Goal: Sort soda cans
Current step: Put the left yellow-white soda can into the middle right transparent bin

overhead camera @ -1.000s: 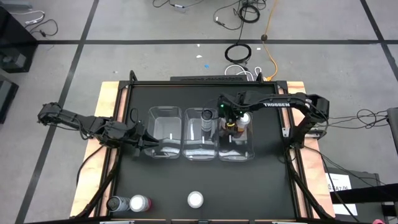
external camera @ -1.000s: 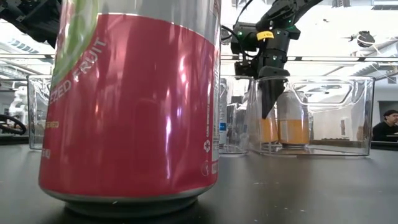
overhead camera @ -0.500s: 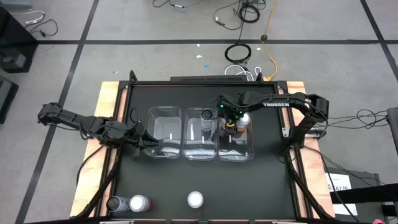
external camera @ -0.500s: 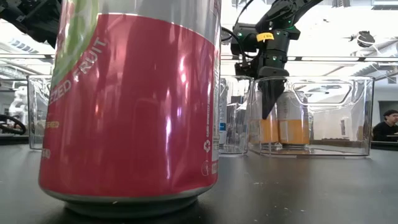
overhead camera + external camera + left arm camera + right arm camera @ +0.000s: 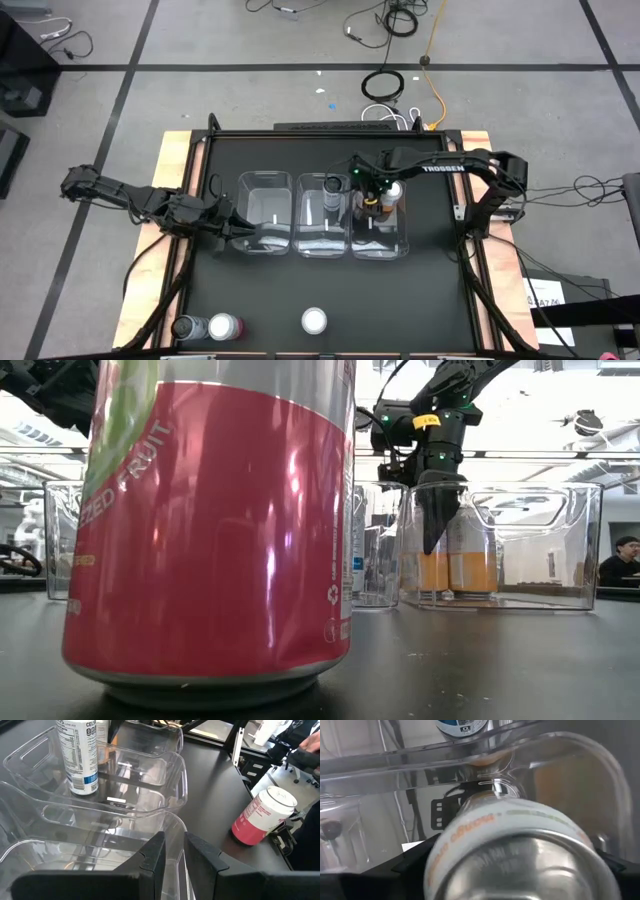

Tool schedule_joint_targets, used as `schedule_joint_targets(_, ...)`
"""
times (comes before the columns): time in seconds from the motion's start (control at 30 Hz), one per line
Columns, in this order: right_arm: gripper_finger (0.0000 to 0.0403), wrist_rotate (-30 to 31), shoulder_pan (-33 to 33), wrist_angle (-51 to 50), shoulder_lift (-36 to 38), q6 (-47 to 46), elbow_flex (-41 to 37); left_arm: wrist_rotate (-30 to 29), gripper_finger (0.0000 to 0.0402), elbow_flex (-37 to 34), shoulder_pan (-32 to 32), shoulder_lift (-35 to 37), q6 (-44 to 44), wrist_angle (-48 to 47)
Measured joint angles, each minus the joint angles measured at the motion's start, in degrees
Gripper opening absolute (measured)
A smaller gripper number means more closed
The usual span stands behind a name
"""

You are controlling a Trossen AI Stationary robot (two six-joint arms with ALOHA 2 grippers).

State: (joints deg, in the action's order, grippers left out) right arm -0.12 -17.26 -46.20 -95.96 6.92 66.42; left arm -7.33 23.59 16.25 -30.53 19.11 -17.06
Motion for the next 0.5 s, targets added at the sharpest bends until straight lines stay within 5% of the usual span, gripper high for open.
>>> schedule_joint_targets(0.5,0.0384,0.31,-0.04,-6.22,1.74,0.07,6.25,0.0,0.008,0.0,0.0,0.0,-0.01,0.0)
